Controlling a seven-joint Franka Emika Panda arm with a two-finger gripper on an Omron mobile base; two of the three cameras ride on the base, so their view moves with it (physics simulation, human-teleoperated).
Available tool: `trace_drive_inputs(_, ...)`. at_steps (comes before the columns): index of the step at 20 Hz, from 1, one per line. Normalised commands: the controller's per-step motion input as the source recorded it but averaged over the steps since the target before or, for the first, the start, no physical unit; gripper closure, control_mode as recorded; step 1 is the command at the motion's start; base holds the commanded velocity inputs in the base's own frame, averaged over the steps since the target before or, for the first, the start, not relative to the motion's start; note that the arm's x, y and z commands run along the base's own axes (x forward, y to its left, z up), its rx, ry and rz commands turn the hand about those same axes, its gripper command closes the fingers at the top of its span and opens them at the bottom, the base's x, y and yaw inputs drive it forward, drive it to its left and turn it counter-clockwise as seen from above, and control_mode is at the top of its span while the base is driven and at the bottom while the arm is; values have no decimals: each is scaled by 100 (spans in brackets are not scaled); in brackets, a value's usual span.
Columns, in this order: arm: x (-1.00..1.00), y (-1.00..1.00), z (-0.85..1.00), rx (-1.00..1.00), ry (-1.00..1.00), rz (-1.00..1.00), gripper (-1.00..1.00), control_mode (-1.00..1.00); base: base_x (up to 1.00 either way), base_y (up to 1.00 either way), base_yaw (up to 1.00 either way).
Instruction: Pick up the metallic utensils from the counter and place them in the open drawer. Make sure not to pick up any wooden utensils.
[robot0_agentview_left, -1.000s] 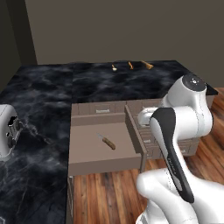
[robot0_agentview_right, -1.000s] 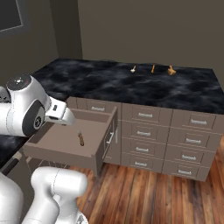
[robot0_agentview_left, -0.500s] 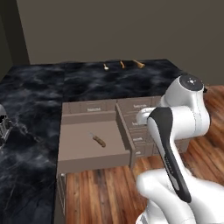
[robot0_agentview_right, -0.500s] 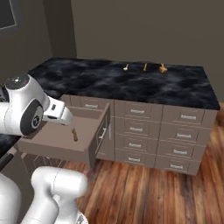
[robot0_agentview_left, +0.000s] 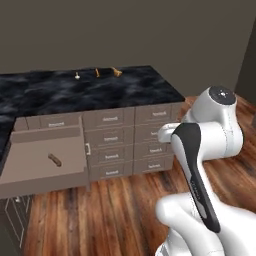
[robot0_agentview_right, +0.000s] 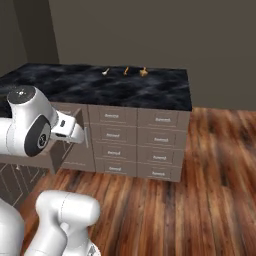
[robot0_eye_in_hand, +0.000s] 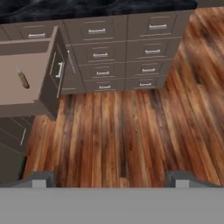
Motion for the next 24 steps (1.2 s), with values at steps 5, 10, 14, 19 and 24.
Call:
trace_drive_inputs(5,0,0,0,0,0,0,-100,100,54,-96,12)
trace_drive_inputs(10,0,0,0,0,0,0,-100,100,53,-100,46)
trace_drive_inputs(14,0,0,0,0,0,0,-100,100,50,-100,48)
trace_drive_inputs(19,0,0,0,0,0,0,-100,100,20,-100,45)
trace_drive_inputs(24,0,0,0,0,0,0,-100,100,5,-100,48)
